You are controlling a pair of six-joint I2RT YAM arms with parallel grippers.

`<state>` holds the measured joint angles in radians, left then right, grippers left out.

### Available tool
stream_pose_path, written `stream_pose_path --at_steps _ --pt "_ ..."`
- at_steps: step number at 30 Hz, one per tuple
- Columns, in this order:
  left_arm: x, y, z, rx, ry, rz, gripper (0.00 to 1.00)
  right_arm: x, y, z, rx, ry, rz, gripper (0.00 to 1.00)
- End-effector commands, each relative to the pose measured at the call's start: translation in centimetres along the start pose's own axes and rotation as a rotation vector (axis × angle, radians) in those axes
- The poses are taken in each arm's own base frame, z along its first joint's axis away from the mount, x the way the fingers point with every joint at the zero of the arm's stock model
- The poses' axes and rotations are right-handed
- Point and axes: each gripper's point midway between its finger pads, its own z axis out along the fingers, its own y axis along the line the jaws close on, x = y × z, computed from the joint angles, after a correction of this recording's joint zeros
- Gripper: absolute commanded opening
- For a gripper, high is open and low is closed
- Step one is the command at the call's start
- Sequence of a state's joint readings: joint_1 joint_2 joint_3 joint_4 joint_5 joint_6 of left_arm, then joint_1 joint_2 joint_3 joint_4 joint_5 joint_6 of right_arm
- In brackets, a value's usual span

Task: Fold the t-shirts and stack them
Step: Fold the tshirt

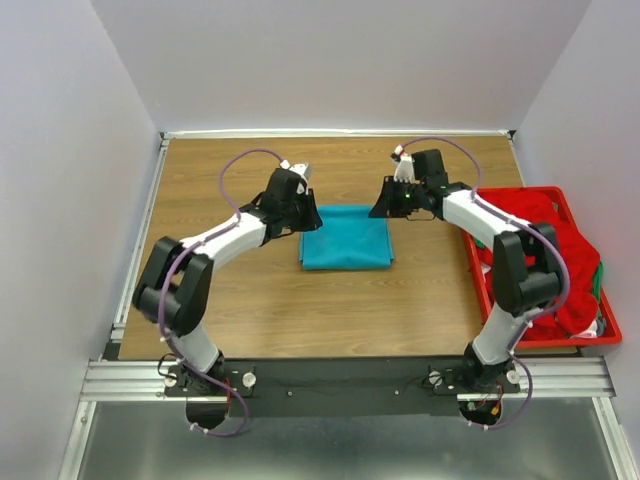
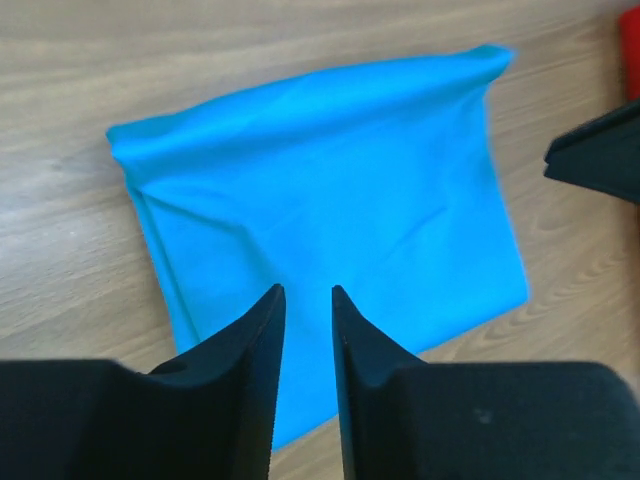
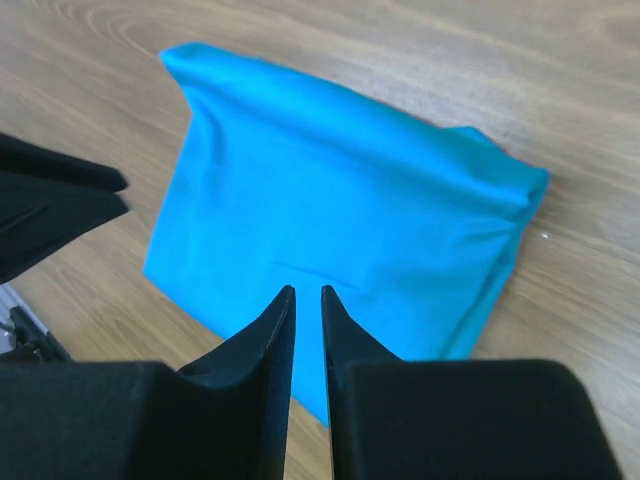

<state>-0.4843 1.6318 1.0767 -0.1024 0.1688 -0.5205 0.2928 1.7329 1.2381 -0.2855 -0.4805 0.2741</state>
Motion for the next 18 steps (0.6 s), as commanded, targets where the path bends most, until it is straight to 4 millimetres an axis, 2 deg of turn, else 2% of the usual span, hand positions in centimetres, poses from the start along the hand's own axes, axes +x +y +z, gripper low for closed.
stream_pose_path --at_steps 1,4,5,6,8,9,11,13,14,16,18 --pt "0.0 1.1 3.4 -0.002 0.018 -0.022 0.29 0.5 -0.1 3.3 -0.119 0.016 0.032 0.22" --pt "-0.2 2.5 5.6 -0.018 0.027 -0.047 0.26 0.1 -0.8 4.5 -0.136 0.014 0.041 0.22" --pt "-1.1 2.4 6.0 -0.004 0.013 -0.052 0.26 0.2 -1.7 5.2 -0.135 0.021 0.06 0.22" --pt "-0.9 3.6 6.7 -0.023 0.024 -0.072 0.25 -0.4 -2.0 5.5 -0.141 0.014 0.063 0.22" --pt "-1.5 4.1 7.5 -0.018 0.023 -0.081 0.25 -0.4 -3.6 6.5 -0.129 0.015 0.093 0.22" --pt "-1.6 5.0 8.4 -0.021 0.02 -0.092 0.25 -1.0 -4.0 6.7 -0.131 0.006 0.102 0.22" --pt "-2.6 5.3 9.1 -0.009 0.01 -0.101 0.25 -0.9 -5.5 7.5 -0.132 0.01 0.14 0.22" --pt "-2.5 6.4 10.0 -0.011 0.025 -0.126 0.25 -1.4 -6.4 7.8 -0.141 0.001 0.157 0.22" --pt "-2.9 6.2 10.2 0.011 0.025 -0.136 0.25 -1.6 -7.1 7.9 -0.139 -0.006 0.17 0.22" --pt "-2.9 7.2 10.6 -0.002 0.024 -0.148 0.25 -1.4 -8.0 8.3 -0.141 -0.003 0.212 0.23" --pt "-3.0 6.2 10.3 0.056 0.043 -0.161 0.26 -1.9 -8.7 8.1 -0.141 -0.018 0.245 0.23"
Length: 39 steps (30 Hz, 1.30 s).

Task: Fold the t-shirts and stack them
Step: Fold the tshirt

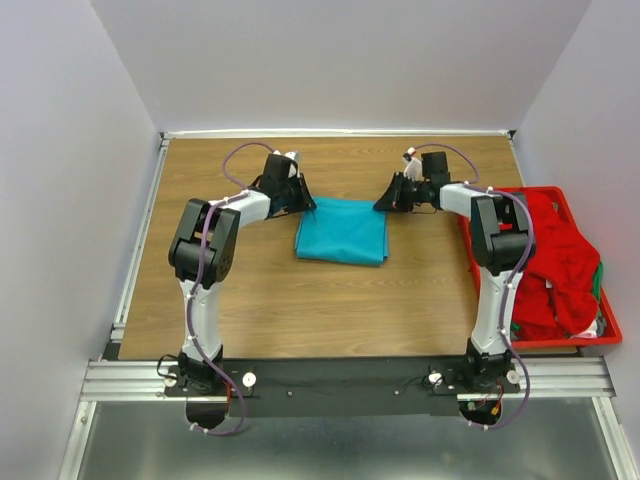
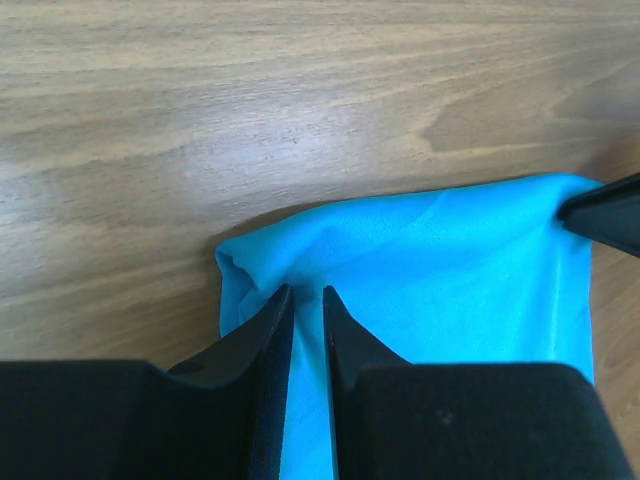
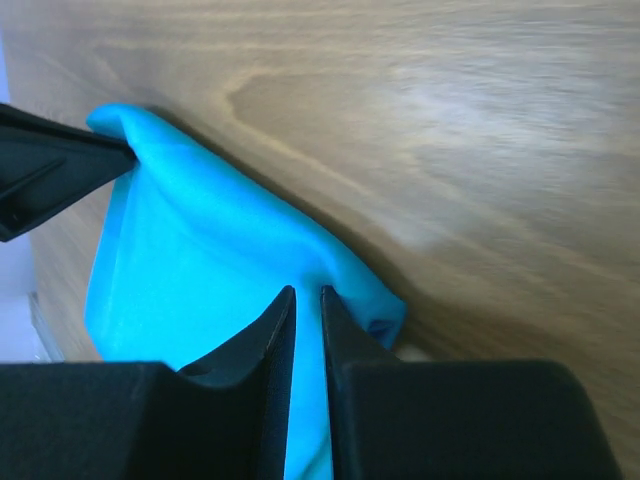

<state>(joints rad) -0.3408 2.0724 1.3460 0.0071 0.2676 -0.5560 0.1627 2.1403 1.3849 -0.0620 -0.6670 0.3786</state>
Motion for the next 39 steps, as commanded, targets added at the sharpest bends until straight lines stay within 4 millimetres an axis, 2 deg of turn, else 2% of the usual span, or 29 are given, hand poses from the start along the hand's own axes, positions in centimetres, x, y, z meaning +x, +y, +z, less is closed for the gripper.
stream_pose_path --at_steps 1,2,3,5,6,7,8,9,10,11,12,13,14,15,16,17,19,20,22,23,25,26,29,31,32,34,35,39 --pt "-0.5 -1.5 -0.2 0.099 0.018 -0.023 0.27 -1.6 0.2 -0.3 -0.051 -0.037 0.035 0.23" --pt "-0.4 -1.8 -0.6 0.112 0.023 -0.024 0.27 -1.5 0.5 -0.6 -0.055 -0.038 0.033 0.23" --pt "-1.1 -2.7 -1.7 0.133 0.005 -0.022 0.29 -1.6 1.2 -1.1 -0.069 -0.04 0.034 0.24" --pt "-1.2 -3.6 -3.0 0.161 0.0 -0.019 0.33 -2.3 3.3 -2.9 -0.097 -0.08 0.016 0.26" --pt "-2.1 -4.9 -4.7 0.184 -0.03 -0.014 0.36 -2.2 4.1 -3.5 -0.116 -0.084 0.014 0.27" --pt "-2.3 -5.4 -5.6 0.194 -0.042 -0.011 0.37 -3.1 6.1 -5.1 -0.148 -0.124 -0.019 0.28" --pt "-1.6 -5.4 -6.3 0.189 -0.037 -0.013 0.38 -2.9 6.9 -5.7 -0.168 -0.128 -0.019 0.3" --pt "-1.5 -6.1 -7.1 0.197 -0.048 -0.003 0.38 -1.3 7.4 -6.2 -0.193 -0.101 0.017 0.32" --pt "-2.1 -7.1 -8.9 0.215 -0.08 0.009 0.38 -0.7 8.1 -6.7 -0.213 -0.097 0.018 0.33" --pt "-1.0 -7.7 -10.0 0.226 -0.079 0.018 0.38 0.8 9.4 -7.4 -0.257 -0.081 0.028 0.35" --pt "0.0 -7.1 -9.8 0.214 -0.059 0.008 0.38 0.2 10.6 -7.9 -0.279 -0.107 0.007 0.36" --pt "0.5 -7.9 -10.8 0.234 -0.063 0.012 0.38 2.8 10.7 -7.9 -0.309 -0.055 0.041 0.37" --pt "2.4 -7.3 -10.8 0.234 -0.036 0.008 0.38 2.9 12.5 -8.5 -0.367 -0.075 0.028 0.37" --pt "3.4 -7.2 -11.0 0.236 -0.024 0.005 0.38 3.7 13.1 -8.8 -0.401 -0.069 0.033 0.38" --pt "4.2 -7.5 -11.2 0.243 -0.017 0.012 0.36 6.2 12.8 -8.8 -0.427 -0.022 0.073 0.38" --pt "5.8 -6.7 -11.0 0.231 0.004 0.006 0.36 6.5 13.7 -8.9 -0.465 -0.032 0.056 0.38" --pt "7.9 -5.8 -10.4 0.214 0.04 -0.001 0.33 8.4 13.1 -8.3 -0.458 0.002 0.063 0.39" --pt "9.4 -4.9 -10.1 0.203 0.063 -0.014 0.32 9.9 12.3 -7.9 -0.447 0.028 0.074 0.39" --pt "11.1 -3.4 -9.3 0.173 0.087 -0.037 0.29 11.6 10.6 -6.8 -0.421 0.061 0.112 0.39" --pt "12.4 -2.0 -8.7 0.137 0.105 -0.057 0.28 12.9 9.6 -6.4 -0.41 0.089 0.121 0.38" --pt "13.5 -0.9 -8.4 0.107 0.117 -0.085 0.27 14.4 8.2 -5.5 -0.385 0.118 0.151 0.38" --pt "14.3 -0.2 -8.3 0.094 0.128 -0.102 0.27 15.6 6.5 -4.9 -0.354 0.139 0.18 0.38" --pt "15.9 0.5 -8.4 0.083 0.154 -0.148 0.26 16.4 3.1 -4.3 -0.27 0.121 0.231 0.35" --pt "16.0 0.3 -9.1 0.092 0.149 -0.158 0.26 16.5 2.2 -4.6 -0.251 0.111 0.249 0.34" --pt "16.0 0.1 -9.4 0.1 0.146 -0.159 0.26 16.4 2.3 -4.8 -0.248 0.111 0.25 0.34" --pt "15.8 -0.6 -10.8 0.125 0.127 -0.16 0.27 14.2 4.0 -5.8 -0.259 0.072 0.19 0.35" --pt "15.2 -1.1 -11.3 0.138 0.109 -0.155 0.28 14.1 4.1 -5.8 -0.256 0.08 0.198 0.35" --pt "13.0 -2.6 -14.2 0.166 0.012 -0.136 0.37 10.5 9.2 -7.3 -0.315 0.039 0.084 0.43"
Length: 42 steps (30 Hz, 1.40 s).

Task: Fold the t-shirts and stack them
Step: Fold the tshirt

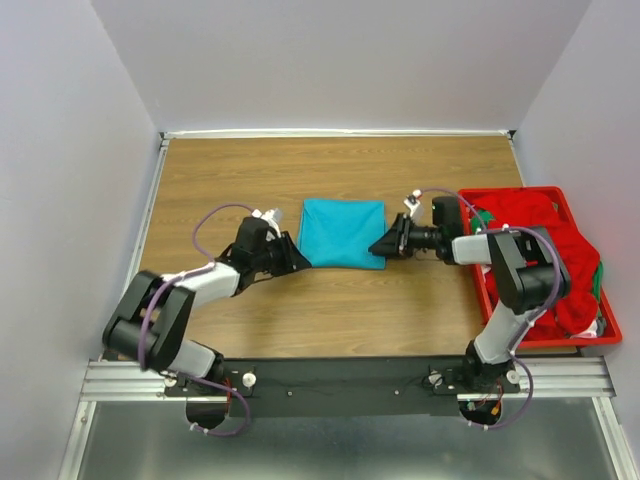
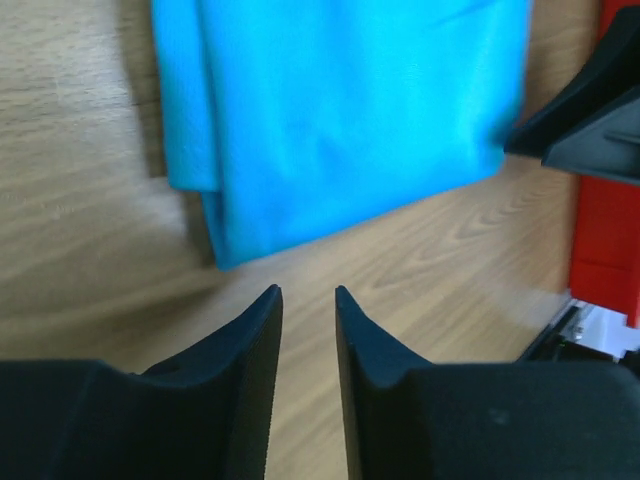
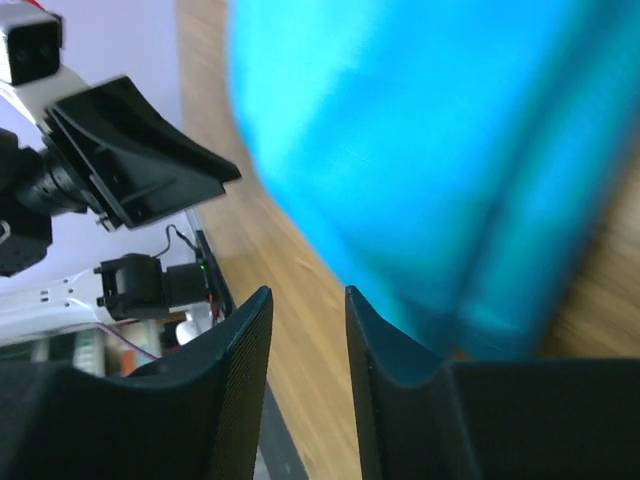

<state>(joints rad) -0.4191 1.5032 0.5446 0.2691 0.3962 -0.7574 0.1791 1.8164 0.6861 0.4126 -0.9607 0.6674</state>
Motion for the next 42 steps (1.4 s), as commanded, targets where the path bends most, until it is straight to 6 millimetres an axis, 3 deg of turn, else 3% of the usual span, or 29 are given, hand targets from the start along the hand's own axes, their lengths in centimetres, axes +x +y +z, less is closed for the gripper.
stream_pose_path --at_steps 1,4,6,7,9,13,14,18,20,22,23,26,28,29,32,33,34,36,37,42 --pt "-2.6 -2.7 -3.2 0.029 -0.126 0.031 0.41 -3.6 6.4 0.0 -0.058 -0.061 -0.18 0.45" --pt "-5.3 -4.2 -5.8 0.024 -0.254 0.072 0.49 -2.9 10.5 2.1 -0.145 -0.039 -0.19 0.48" --pt "-6.8 -3.9 -7.1 -0.037 -0.324 0.074 0.52 -2.1 13.2 4.4 -0.207 -0.01 -0.212 0.49" --pt "-7.8 -3.8 -8.2 -0.068 -0.374 0.084 0.53 -1.3 13.1 6.3 -0.209 0.014 -0.21 0.5" --pt "-8.6 -3.9 -9.5 -0.087 -0.425 0.094 0.53 -1.4 12.9 8.1 -0.205 0.012 -0.174 0.5" --pt "-8.9 -3.4 -9.9 -0.115 -0.446 0.108 0.54 -0.8 8.5 11.3 -0.168 0.005 -0.066 0.49" --pt "-8.8 -3.4 -9.8 -0.114 -0.438 0.109 0.54 0.0 6.3 12.1 -0.135 0.026 -0.025 0.49" --pt "-8.6 -3.4 -8.6 -0.1 -0.405 0.109 0.54 0.9 3.3 13.2 -0.093 0.053 0.009 0.49" --pt "-8.8 -3.4 -7.7 -0.095 -0.389 0.108 0.54 0.7 3.8 13.1 -0.104 0.055 0.006 0.49" --pt "-9.4 -3.5 -6.8 -0.098 -0.376 0.105 0.54 -0.2 6.1 12.5 -0.139 0.037 -0.027 0.49" --pt "-10.3 -4.5 -6.7 -0.068 -0.39 0.106 0.54 -0.8 6.7 12.2 -0.143 0.026 -0.048 0.49" --pt "-12.0 -5.9 -5.2 -0.017 -0.394 0.105 0.54 -3.7 9.3 10.3 -0.154 -0.035 -0.104 0.5" --pt "-12.6 -5.8 -3.4 -0.017 -0.37 0.09 0.52 -5.7 10.1 8.9 -0.142 -0.082 -0.137 0.5" --pt "-14.0 -7.2 -3.0 0.023 -0.384 0.101 0.51 -7.3 9.4 7.8 -0.123 -0.119 -0.134 0.5" --pt "-14.8 -6.8 0.4 0.029 -0.333 0.079 0.43 -9.9 8.1 6.3 -0.091 -0.165 -0.151 0.49" --pt "-16.0 -7.9 0.9 0.068 -0.337 0.088 0.41 -11.4 6.6 5.4 -0.073 -0.194 -0.13 0.47" --pt "-15.7 -6.7 2.8 0.051 -0.298 0.073 0.36 -12.0 5.9 5.0 -0.067 -0.204 -0.121 0.46" --pt "-16.9 -7.0 4.3 0.064 -0.292 0.068 0.33 -13.3 3.8 4.3 -0.037 -0.229 -0.1 0.42" --pt "-16.6 -5.2 5.8 0.033 -0.269 0.045 0.3 -13.7 3.4 4.1 -0.033 -0.233 -0.1 0.41" --pt "-17.2 -3.1 9.2 0.021 -0.224 0.014 0.27 -14.8 -0.8 4.3 0.041 -0.247 -0.063 0.39"
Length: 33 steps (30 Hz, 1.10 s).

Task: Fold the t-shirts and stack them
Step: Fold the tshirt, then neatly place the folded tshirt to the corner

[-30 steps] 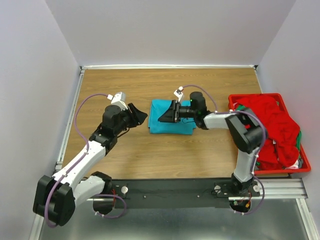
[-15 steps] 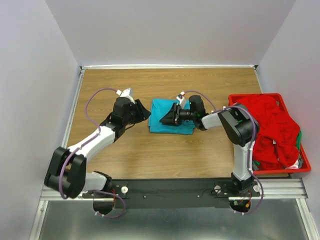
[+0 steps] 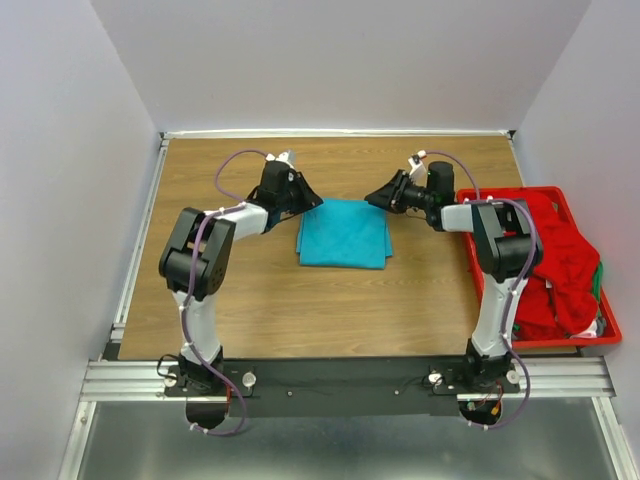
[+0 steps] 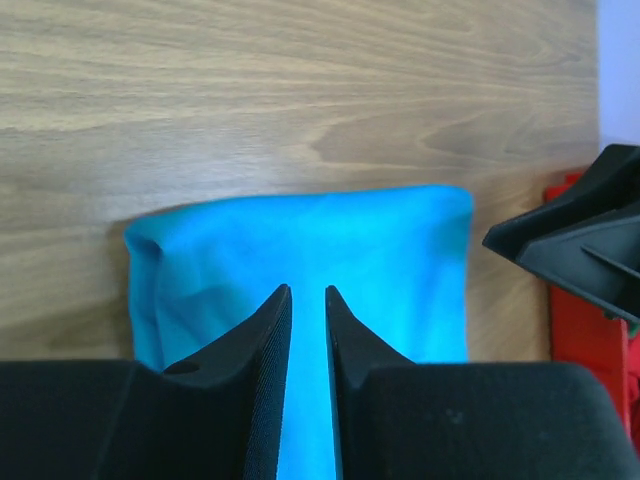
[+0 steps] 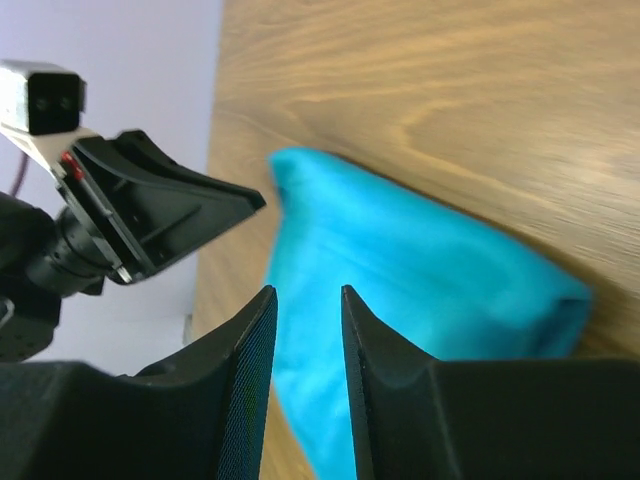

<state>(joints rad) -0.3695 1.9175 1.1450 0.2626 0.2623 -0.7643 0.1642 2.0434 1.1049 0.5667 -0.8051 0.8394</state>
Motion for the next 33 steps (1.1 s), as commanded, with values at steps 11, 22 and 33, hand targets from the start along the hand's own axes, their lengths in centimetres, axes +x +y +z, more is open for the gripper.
stream_pose_path --at_steps 11,22,33 --pt "-0.2 6.3 2.9 -0.069 0.032 -0.106 0.26 0.0 -10.0 0.0 0.357 -0.017 -0.004 0.38" --pt "-8.0 -1.3 -7.1 -0.061 -0.157 0.061 0.56 -1.0 -3.2 -5.6 0.548 0.018 -0.209 0.64" --pt "-13.1 -0.4 -23.1 -0.427 -0.475 0.299 0.84 5.5 -5.6 -10.1 0.814 0.191 -0.213 0.68"
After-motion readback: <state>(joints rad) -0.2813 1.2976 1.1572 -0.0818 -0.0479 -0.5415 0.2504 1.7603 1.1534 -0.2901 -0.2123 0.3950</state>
